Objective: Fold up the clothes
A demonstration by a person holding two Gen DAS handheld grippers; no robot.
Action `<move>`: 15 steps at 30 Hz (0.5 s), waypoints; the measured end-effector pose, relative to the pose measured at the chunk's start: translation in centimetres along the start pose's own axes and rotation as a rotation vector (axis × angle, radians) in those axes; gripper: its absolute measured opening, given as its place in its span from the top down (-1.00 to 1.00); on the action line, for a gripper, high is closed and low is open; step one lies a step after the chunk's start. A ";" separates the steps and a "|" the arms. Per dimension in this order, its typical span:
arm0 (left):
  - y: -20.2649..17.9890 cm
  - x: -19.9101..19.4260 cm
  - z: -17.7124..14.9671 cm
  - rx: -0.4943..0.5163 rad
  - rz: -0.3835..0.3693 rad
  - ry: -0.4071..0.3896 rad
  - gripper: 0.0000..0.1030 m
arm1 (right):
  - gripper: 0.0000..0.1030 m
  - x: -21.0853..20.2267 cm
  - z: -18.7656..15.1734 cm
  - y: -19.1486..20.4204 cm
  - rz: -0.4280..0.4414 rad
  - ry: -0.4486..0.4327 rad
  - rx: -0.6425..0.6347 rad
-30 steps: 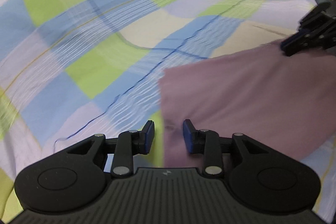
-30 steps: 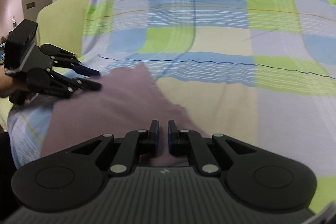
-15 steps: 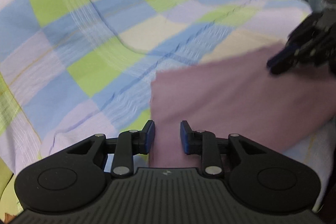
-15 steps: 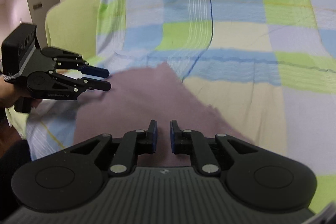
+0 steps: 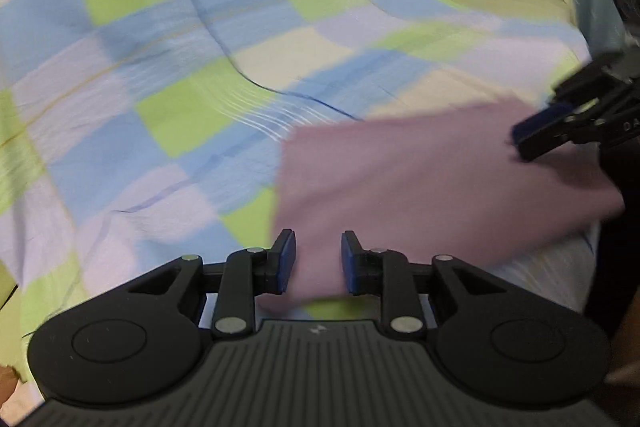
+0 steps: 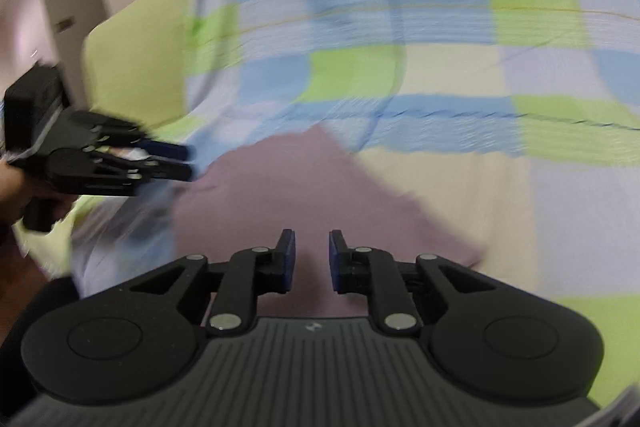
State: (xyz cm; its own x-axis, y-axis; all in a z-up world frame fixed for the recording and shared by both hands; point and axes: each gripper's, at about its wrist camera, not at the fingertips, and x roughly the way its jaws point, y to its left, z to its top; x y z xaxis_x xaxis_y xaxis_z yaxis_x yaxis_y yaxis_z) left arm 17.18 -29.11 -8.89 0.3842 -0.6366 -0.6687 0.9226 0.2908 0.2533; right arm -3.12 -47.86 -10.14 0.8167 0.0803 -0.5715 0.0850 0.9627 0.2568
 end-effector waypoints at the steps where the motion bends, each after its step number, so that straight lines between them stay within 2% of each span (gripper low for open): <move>1: -0.3 0.3 -0.3 -0.005 -0.002 0.013 0.44 | 0.70 -0.1 -0.1 0.4 0.006 0.004 -0.003; 2: -0.3 0.4 -0.4 -0.019 -0.002 0.017 0.45 | 0.70 -0.3 -0.2 0.7 0.008 0.008 -0.004; 6: -0.8 -0.5 -0.3 -0.011 0.008 0.019 0.47 | 0.64 -2.6 0.4 1.7 -0.088 0.019 -0.030; 15: -1.5 -2.3 0.4 0.032 0.009 -0.010 0.40 | 0.43 -6.5 0.2 5.3 -0.107 0.031 -0.110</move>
State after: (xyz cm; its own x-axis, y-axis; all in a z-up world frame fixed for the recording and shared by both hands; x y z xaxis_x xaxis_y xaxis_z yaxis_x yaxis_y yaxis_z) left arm 14.91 -28.38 -7.47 0.3926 -0.6413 -0.6593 0.9197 0.2735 0.2816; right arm -7.84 -43.32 -4.95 0.7884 -0.0181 -0.6149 0.1061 0.9886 0.1069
